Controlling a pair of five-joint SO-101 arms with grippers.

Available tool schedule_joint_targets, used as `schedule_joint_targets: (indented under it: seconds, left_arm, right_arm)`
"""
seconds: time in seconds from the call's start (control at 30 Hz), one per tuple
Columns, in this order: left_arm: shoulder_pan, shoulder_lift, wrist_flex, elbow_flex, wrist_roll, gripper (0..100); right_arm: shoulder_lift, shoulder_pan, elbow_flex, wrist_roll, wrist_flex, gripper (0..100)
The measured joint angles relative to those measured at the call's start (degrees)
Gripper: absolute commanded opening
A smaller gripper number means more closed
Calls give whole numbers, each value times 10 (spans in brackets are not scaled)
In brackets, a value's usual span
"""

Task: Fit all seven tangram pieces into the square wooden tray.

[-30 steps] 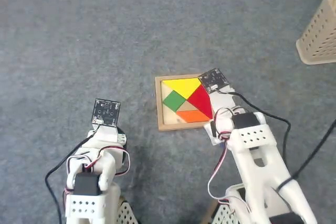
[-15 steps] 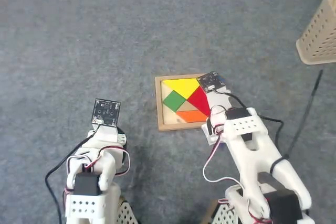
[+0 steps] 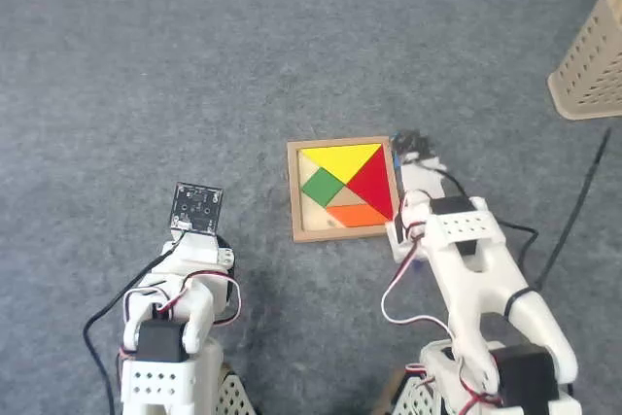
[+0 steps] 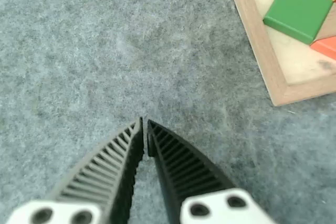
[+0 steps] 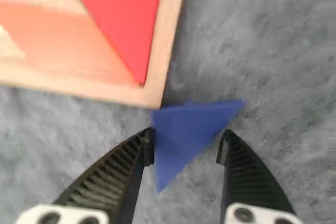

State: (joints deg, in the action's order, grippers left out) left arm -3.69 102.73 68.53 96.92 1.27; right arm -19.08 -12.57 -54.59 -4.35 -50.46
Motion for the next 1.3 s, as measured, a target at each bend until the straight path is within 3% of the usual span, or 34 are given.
schedule_joint_targets:
  seconds: [0.2, 0.37, 0.83, 1.3]
  left_arm:
    - [0, 0, 0, 0, 0, 11]
    - [0, 0, 0, 0, 0, 11]
    - [0, 0, 0, 0, 0, 11]
    - [0, 0, 0, 0, 0, 11]
  right_arm:
    - [1, 2, 21, 91, 18, 194]
    - [35, 2, 21, 113, 40, 195]
    - [72, 6, 33, 111, 34, 195]
    - [82, 4, 32, 33, -9, 195]
